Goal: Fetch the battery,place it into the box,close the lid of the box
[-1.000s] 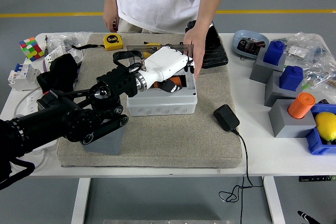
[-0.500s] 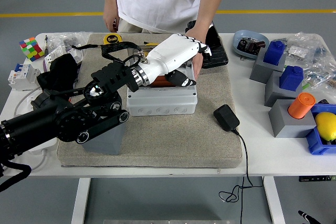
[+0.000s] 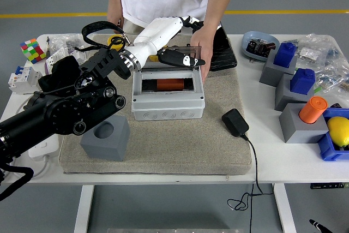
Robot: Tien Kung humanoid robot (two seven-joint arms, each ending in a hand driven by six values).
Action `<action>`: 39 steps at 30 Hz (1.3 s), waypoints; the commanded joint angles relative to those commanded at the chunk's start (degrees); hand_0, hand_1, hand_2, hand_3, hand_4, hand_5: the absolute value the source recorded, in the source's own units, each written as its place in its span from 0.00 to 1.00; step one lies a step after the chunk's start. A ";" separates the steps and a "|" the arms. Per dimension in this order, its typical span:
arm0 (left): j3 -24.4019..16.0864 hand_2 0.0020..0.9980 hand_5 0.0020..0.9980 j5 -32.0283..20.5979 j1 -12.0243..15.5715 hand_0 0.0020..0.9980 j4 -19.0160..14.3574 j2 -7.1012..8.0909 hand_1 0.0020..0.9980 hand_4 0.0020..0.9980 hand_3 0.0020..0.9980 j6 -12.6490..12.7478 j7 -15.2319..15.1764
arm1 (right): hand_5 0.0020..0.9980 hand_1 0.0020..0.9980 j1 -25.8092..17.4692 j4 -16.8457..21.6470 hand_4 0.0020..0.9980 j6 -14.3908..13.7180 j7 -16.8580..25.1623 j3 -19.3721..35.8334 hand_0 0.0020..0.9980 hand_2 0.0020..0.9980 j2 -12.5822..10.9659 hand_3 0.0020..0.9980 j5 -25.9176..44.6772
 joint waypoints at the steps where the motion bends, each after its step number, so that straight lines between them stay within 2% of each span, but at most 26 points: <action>1: -0.02 0.93 1.00 0.00 0.12 0.88 0.31 0.02 0.94 1.00 0.93 -0.25 0.57 | 0.52 0.71 -0.01 0.01 0.94 -0.01 0.00 0.01 0.65 0.69 -0.01 0.57 -0.03; 4: 0.10 0.93 1.00 0.01 0.32 0.88 0.71 0.18 0.94 1.00 0.93 -1.25 2.74 | 0.52 0.71 0.07 0.03 0.94 -0.02 0.02 0.06 0.65 0.69 -0.06 0.57 -0.08; 5: 0.23 0.90 1.00 0.12 0.41 0.83 0.67 0.25 0.91 1.00 0.90 -1.57 3.45 | 0.52 0.70 0.08 0.02 0.95 -0.03 0.03 0.11 0.65 0.69 -0.05 0.57 -0.09; 10: 0.86 0.90 1.00 -0.12 1.07 0.83 -1.14 1.05 0.91 1.00 0.90 -3.31 7.07 | 0.52 0.70 0.06 0.00 0.95 0.00 0.05 0.34 0.65 0.69 -0.10 0.57 -0.15; 11: 1.03 0.82 1.00 -0.16 1.22 0.71 -1.56 1.26 0.84 1.00 0.84 -3.70 7.78 | 0.52 0.71 0.05 0.00 0.95 0.00 0.05 0.42 0.65 0.69 -0.12 0.57 -0.19; 13: 1.35 0.82 1.00 -0.19 1.48 0.71 -2.04 1.60 0.84 1.00 0.84 -4.11 8.51 | 0.52 0.71 0.05 0.00 0.95 0.00 0.05 0.55 0.65 0.69 -0.17 0.57 -0.27; 16: 2.02 0.82 1.00 -0.33 2.10 0.71 -3.09 2.50 0.84 1.00 0.84 -4.97 10.00 | 0.52 0.71 0.07 0.00 0.95 0.00 0.06 0.75 0.65 0.69 -0.22 0.57 -0.45; 17: 2.13 0.79 1.00 -0.40 2.30 0.67 -3.47 2.75 0.79 1.00 0.82 -5.08 10.22 | 0.52 0.71 0.07 0.02 0.95 -0.01 0.08 0.84 0.65 0.69 -0.23 0.57 -0.50; 19: 2.09 0.79 1.00 -0.52 3.18 0.67 -5.28 3.67 0.79 1.00 0.82 -5.45 11.11 | 0.52 0.71 0.07 0.04 0.95 0.00 0.10 1.09 0.65 0.69 -0.27 0.57 -0.68; 31: 1.14 0.76 1.00 -0.20 7.94 0.64 -17.00 8.05 0.76 1.00 0.80 -6.20 13.34 | 0.52 0.71 -0.07 -0.01 0.95 0.12 0.16 2.04 0.65 0.69 -0.45 0.57 -1.33; 35: 1.55 0.76 1.00 -0.41 9.59 0.63 -18.86 9.04 0.76 1.00 0.80 -6.18 13.39 | 0.53 0.71 -0.03 0.03 0.95 0.11 0.20 2.23 0.65 0.69 -0.43 0.57 -1.41; 39: 2.23 0.76 1.00 -0.85 11.01 0.63 -18.81 9.55 0.76 1.00 0.80 -6.19 13.34 | 0.53 0.71 -0.12 -0.04 0.95 0.18 0.17 2.30 0.65 0.69 -0.40 0.57 -1.42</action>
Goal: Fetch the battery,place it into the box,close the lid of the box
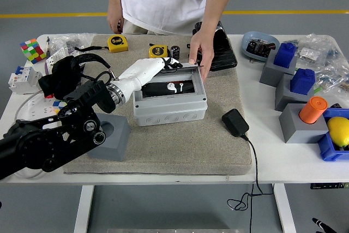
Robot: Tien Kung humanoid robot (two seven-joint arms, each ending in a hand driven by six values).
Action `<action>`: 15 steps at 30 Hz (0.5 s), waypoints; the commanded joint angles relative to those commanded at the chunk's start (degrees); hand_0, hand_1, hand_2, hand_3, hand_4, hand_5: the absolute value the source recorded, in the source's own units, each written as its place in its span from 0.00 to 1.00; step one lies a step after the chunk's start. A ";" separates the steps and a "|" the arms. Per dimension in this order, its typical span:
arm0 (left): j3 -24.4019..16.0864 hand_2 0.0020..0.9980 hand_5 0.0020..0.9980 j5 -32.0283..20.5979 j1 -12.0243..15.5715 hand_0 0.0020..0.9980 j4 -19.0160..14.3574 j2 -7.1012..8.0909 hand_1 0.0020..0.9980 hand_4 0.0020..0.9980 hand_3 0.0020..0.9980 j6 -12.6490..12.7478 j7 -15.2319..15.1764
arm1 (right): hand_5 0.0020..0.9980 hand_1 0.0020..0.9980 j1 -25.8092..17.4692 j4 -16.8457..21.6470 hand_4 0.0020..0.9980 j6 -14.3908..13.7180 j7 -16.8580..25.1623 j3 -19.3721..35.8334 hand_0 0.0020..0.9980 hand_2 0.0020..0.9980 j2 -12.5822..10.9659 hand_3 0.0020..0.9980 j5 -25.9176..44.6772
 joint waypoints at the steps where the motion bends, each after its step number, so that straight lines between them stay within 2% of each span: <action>1: 0.13 0.76 1.00 -0.01 0.41 0.63 0.18 0.08 0.76 1.00 0.80 -0.07 0.07 | 0.53 0.71 -0.03 -0.02 0.95 0.03 0.00 -0.04 0.65 0.69 0.00 0.57 0.02; 6: -0.06 0.76 1.00 -0.21 1.64 0.61 -0.01 0.43 0.76 1.00 0.80 -0.20 0.00 | 0.53 0.71 -0.04 0.00 0.95 0.04 0.03 -0.03 0.65 0.69 0.01 0.57 -0.01; 10: -1.86 0.76 1.00 0.07 2.63 0.61 -1.11 0.66 0.75 1.00 0.80 -0.15 -0.52 | 0.52 0.71 -0.01 0.05 0.95 0.00 0.07 0.02 0.65 0.69 0.03 0.57 -0.07; 15: -7.77 0.77 1.00 0.96 5.56 0.61 -2.62 0.82 0.76 1.00 0.80 0.53 -2.78 | 0.52 0.71 0.02 0.05 0.95 -0.01 0.09 -0.01 0.65 0.69 0.05 0.57 -0.07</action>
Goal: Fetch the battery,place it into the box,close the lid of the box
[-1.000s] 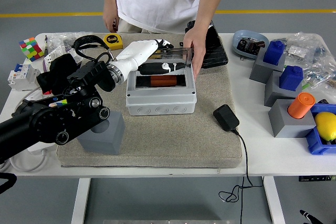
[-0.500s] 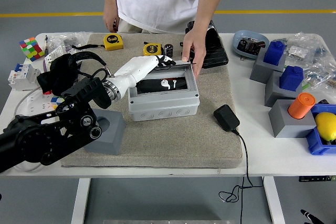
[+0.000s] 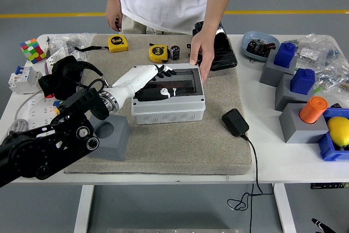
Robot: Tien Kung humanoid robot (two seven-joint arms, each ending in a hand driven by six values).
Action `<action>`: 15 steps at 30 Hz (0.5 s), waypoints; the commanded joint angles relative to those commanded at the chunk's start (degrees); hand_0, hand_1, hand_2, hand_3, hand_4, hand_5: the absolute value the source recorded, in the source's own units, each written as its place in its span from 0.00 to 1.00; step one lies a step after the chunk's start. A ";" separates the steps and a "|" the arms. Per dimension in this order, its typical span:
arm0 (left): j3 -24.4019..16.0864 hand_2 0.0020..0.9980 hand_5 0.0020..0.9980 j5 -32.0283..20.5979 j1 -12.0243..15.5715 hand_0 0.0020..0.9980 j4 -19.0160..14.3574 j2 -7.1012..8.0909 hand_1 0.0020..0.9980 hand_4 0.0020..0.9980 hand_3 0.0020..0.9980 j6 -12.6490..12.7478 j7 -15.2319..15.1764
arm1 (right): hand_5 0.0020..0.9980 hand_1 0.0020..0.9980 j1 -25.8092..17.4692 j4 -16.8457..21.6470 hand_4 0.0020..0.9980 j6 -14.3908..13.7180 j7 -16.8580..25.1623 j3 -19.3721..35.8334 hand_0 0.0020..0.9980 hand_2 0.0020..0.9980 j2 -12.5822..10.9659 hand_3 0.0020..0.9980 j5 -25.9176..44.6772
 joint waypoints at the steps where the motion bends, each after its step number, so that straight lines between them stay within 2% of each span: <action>1: -1.55 0.77 1.00 0.04 0.87 0.61 -0.18 0.01 0.76 1.00 0.80 0.38 -0.82 | 0.52 0.71 0.00 -0.01 0.95 -0.02 0.00 0.12 0.65 0.69 0.02 0.57 -0.05; 7: -12.15 0.79 0.99 0.78 6.65 0.62 -0.70 -0.10 0.78 1.00 0.81 3.57 -6.23 | 0.52 0.70 -0.13 -0.07 0.95 0.07 -0.04 0.42 0.65 0.69 -0.02 0.57 -0.15; 12: -20.55 0.78 0.97 1.69 10.57 0.62 -0.65 -0.23 0.78 1.00 0.80 4.15 -7.44 | 0.52 0.71 -0.12 -0.08 0.95 0.08 -0.01 0.54 0.65 0.69 -0.09 0.57 -0.26; 15: -25.04 0.78 0.97 0.62 13.27 0.62 -0.51 -0.71 0.78 1.00 0.80 5.55 -9.77 | 0.52 0.71 -0.03 -0.01 0.95 -0.01 0.03 0.73 0.65 0.69 -0.08 0.57 -0.40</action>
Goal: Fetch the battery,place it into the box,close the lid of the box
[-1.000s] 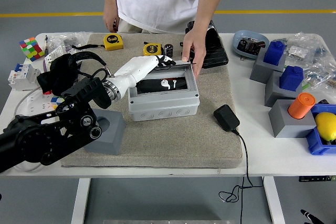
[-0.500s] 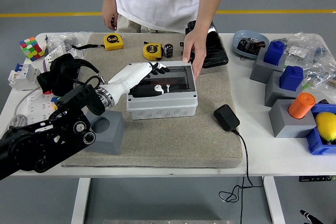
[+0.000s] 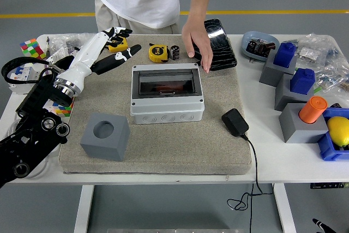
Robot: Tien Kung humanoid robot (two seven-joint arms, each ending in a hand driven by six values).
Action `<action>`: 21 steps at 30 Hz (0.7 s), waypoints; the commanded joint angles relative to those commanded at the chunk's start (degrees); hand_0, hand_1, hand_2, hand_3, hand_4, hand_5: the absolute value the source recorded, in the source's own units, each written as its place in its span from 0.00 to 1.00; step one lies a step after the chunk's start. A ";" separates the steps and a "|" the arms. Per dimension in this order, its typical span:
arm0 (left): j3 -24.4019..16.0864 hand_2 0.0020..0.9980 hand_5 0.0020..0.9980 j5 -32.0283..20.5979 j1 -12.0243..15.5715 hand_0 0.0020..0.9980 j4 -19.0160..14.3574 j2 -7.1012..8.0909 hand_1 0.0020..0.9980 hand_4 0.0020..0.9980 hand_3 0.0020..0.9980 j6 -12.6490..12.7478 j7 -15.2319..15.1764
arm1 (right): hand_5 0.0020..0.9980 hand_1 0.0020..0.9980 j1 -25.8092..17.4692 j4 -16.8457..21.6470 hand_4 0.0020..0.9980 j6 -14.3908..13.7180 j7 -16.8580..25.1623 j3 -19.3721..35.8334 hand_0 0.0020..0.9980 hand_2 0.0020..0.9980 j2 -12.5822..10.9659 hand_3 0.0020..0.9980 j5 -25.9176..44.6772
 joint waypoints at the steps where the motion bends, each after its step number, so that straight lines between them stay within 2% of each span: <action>1: -1.36 0.78 0.97 -0.46 0.77 0.62 0.02 -0.20 0.78 1.00 0.80 0.38 -0.85 | 0.52 0.71 0.01 0.02 0.95 -0.02 0.01 0.07 0.65 0.69 0.01 0.57 -0.05; 2: -2.75 0.76 0.75 -1.26 1.61 0.61 0.02 -0.49 0.76 1.00 0.76 0.79 -1.75 | 0.52 0.70 0.01 0.03 0.94 -0.04 0.02 0.13 0.65 0.69 0.02 0.57 -0.08; 4: -6.13 0.76 0.75 -3.91 3.58 0.61 -0.05 -1.30 0.76 1.00 0.76 1.41 -3.90 | 0.52 0.70 -0.02 -0.01 0.94 -0.04 -0.01 0.17 0.65 0.69 0.03 0.57 -0.11; 7: -9.21 0.76 0.75 -5.53 5.31 0.61 -0.23 -2.08 0.76 1.00 0.76 1.46 -5.35 | 0.52 0.70 -0.07 -0.05 0.94 -0.03 -0.04 0.23 0.65 0.69 0.05 0.57 -0.15; 8: -10.23 0.71 0.68 -6.21 5.96 0.59 -0.34 -2.31 0.72 1.00 0.73 1.31 -5.94 | 0.52 0.70 -0.05 -0.06 0.94 -0.04 -0.04 0.29 0.65 0.69 0.06 0.57 -0.19; 11: -12.47 0.71 0.68 -8.90 7.56 0.59 -0.43 -2.84 0.72 1.00 0.73 0.60 -7.50 | 0.52 0.70 0.03 -0.03 0.94 -0.07 -0.01 0.56 0.65 0.69 0.08 0.57 -0.28; 16: -14.89 0.70 0.65 -12.44 9.03 0.57 -0.31 -3.31 0.70 1.00 0.72 -0.60 -7.82 | 0.52 0.71 0.10 -0.06 0.94 -0.03 -0.03 0.78 0.64 0.69 0.14 0.57 -0.33; 19: -16.03 0.70 0.65 -13.10 9.71 0.57 -0.42 -3.25 0.70 1.00 0.72 -1.01 -7.89 | 0.52 0.71 0.14 -0.09 0.94 -0.05 -0.04 1.05 0.64 0.69 0.16 0.57 -0.46; 21: -16.64 0.70 0.61 -13.30 10.02 0.57 -0.47 -3.18 0.70 1.00 0.72 -1.23 -7.87 | 0.52 0.71 0.17 -0.09 0.94 -0.07 -0.02 1.16 0.65 0.69 0.16 0.57 -0.49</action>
